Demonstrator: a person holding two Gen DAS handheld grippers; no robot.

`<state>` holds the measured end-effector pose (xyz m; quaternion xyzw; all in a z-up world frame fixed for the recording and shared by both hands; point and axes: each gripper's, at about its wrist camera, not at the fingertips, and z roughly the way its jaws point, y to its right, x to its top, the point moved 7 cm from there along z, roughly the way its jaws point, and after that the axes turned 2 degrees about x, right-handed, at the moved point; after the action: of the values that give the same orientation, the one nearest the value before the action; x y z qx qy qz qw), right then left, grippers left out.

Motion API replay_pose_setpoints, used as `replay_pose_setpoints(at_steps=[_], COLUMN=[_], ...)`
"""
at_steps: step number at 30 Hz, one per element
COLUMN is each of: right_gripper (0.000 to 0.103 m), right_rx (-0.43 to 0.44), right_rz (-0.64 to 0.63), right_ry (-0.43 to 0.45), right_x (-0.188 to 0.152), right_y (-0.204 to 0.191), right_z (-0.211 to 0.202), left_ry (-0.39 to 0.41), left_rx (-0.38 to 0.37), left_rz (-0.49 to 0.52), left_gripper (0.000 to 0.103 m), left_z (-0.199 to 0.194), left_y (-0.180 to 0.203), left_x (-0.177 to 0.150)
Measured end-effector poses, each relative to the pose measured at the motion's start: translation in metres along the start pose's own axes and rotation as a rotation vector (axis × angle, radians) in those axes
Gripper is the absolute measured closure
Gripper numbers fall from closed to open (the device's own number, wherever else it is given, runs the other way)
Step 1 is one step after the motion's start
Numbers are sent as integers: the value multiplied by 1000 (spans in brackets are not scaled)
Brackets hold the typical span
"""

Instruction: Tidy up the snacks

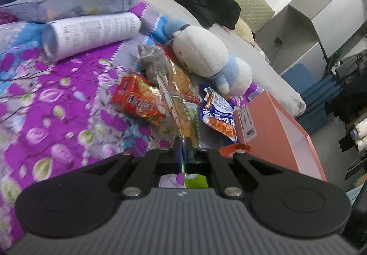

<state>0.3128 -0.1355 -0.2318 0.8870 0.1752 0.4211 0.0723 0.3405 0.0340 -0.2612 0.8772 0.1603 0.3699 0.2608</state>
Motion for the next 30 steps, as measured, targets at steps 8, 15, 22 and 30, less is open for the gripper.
replay_pose_setpoints(at_steps=[8,15,22,30], right_gripper=[75,75,75,74], right_rx=[80,165,201,239], right_rz=[60,92,78,125], right_ry=[-10,-33,-52,-92], right_x=[-10,-24,-40,-64], right_y=[-7,-18,-25,-34], right_z=[-43,-72,-93,-102], left_ry=[16,15,10,-41], left_rx=[59,98,122,157], left_rz=[-23,-44,-61,-94], left_gripper=[101,101,101,101], left_z=[-57,-104,-140,-151], left_y=[-7,-12,-15,-25], left_x=[-21,-48,-85,-114])
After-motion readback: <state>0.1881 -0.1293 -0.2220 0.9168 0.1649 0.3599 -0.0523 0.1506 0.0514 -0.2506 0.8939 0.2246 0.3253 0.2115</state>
